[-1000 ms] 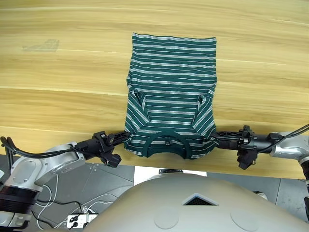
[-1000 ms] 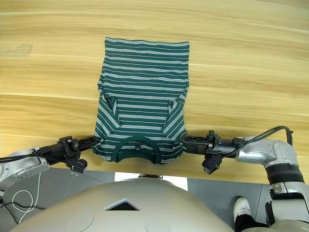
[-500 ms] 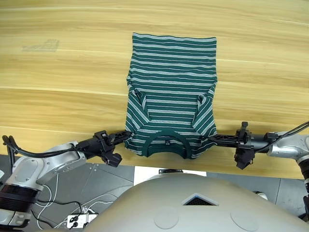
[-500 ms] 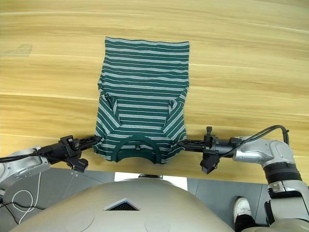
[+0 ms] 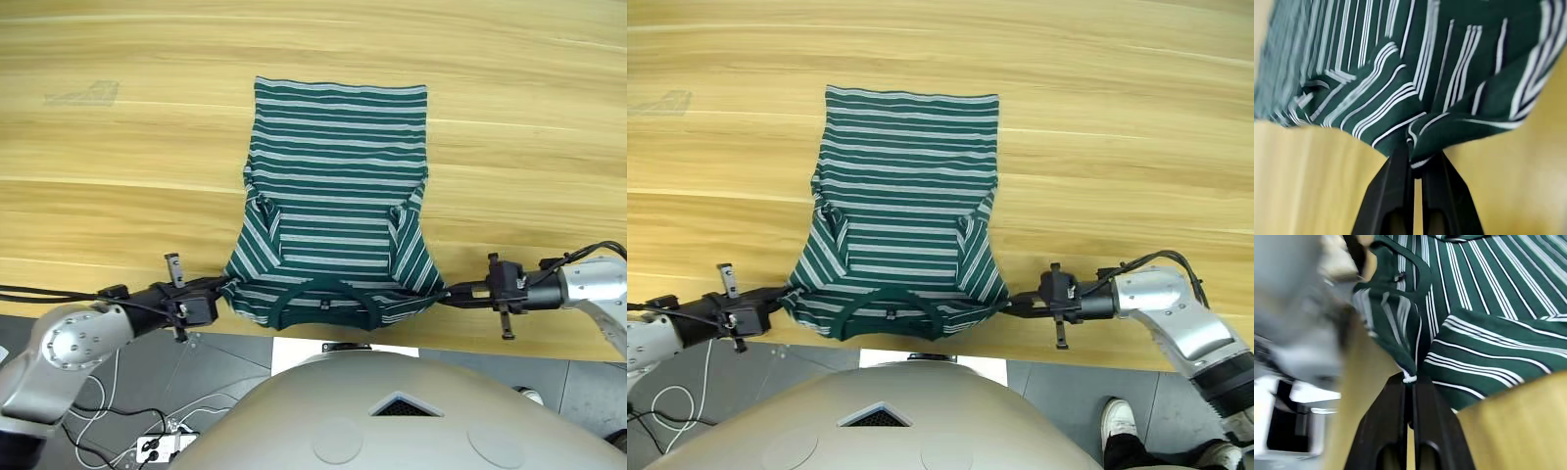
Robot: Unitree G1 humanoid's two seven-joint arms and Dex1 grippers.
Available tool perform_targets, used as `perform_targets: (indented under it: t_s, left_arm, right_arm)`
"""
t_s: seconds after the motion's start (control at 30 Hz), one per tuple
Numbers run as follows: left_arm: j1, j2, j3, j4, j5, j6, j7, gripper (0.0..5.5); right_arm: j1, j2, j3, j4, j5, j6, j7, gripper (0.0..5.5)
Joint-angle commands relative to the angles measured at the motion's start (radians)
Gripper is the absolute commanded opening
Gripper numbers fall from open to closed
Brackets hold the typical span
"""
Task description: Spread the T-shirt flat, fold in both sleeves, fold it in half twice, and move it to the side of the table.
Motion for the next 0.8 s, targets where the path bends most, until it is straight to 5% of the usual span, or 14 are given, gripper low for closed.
perform_targets:
  t_s: [0.03, 0.4, 0.8]
  left_arm:
    - [0.088, 0.015, 0.12, -0.038, -0.058, 0.042, -0.118, 0.02]
    - [0.253, -0.164, 0.481, -0.32, -0.467, 0.19, -0.374, 0.02]
    - [0.312, -0.3, 0.593, -0.422, -0.515, 0.246, -0.494, 0.02]
  right_arm:
    - [-0.011, 0.0, -0.144, -0.057, 0.106, 0.112, 0.033, 0.0]
    - [0.158, 0.083, -0.432, -0.235, 0.126, 0.173, 0.021, 0.0]
    - [0.29, 0.169, -0.703, -0.332, 0.178, 0.198, 0.081, 0.0]
